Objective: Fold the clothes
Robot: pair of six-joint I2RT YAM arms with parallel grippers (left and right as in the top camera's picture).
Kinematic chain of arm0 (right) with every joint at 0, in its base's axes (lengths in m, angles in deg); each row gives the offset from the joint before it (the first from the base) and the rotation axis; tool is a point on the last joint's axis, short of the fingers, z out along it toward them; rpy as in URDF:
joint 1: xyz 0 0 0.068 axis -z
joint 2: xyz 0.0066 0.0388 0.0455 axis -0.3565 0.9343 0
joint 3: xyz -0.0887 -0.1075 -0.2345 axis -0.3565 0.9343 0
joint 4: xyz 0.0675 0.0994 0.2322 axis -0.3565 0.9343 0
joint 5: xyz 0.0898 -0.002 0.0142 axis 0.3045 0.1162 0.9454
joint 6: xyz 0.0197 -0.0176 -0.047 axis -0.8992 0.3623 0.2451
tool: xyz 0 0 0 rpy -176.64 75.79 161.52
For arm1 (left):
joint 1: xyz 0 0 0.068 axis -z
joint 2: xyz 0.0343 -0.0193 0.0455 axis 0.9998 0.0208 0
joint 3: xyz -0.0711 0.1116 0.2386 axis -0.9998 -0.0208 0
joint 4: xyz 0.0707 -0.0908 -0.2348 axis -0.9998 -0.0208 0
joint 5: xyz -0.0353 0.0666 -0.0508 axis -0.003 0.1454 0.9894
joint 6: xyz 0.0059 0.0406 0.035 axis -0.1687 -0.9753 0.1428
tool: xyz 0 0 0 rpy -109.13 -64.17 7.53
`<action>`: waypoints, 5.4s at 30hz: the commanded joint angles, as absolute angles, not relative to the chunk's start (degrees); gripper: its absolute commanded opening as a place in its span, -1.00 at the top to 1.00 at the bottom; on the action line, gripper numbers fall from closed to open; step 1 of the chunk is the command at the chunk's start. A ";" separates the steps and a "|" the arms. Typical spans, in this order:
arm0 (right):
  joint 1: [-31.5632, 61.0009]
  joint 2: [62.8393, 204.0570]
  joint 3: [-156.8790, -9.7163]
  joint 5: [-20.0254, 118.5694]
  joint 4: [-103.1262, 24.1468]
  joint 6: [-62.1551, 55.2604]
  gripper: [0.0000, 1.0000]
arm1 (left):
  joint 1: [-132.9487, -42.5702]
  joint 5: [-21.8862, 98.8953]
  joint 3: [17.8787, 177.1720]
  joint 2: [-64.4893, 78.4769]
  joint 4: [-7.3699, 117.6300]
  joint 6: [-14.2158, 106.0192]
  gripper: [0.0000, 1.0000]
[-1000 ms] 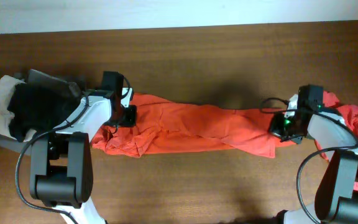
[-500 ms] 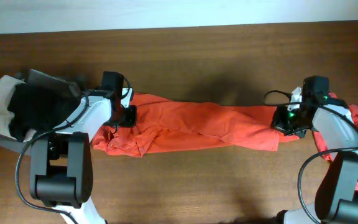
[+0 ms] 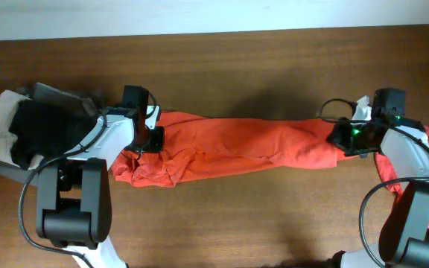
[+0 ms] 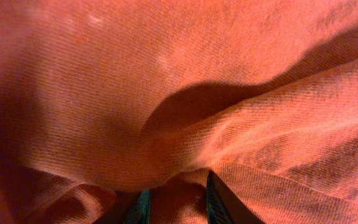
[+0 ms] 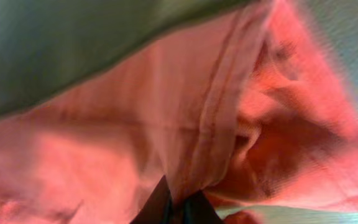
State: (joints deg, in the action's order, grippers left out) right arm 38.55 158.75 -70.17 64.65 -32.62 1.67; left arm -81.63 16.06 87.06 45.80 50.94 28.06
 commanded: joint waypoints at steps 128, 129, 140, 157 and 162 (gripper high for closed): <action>42.84 175.49 -78.63 80.63 -25.71 24.16 -0.12 | -76.86 20.12 107.86 33.56 32.91 26.50 -0.27; 42.73 175.49 -78.63 80.60 -26.08 24.14 -0.04 | -76.84 20.10 107.86 33.56 32.93 26.50 -0.27; 49.26 175.42 -82.13 67.12 -26.39 12.90 0.51 | -76.86 18.57 107.86 33.58 32.91 26.53 -0.33; 51.41 165.20 -88.79 55.36 -14.74 -0.82 -0.98 | -84.34 13.96 105.52 33.89 28.87 42.83 -0.36; 50.75 158.55 -88.95 57.11 -13.95 -0.78 -0.98 | -87.09 22.53 97.98 34.65 34.40 34.04 -0.42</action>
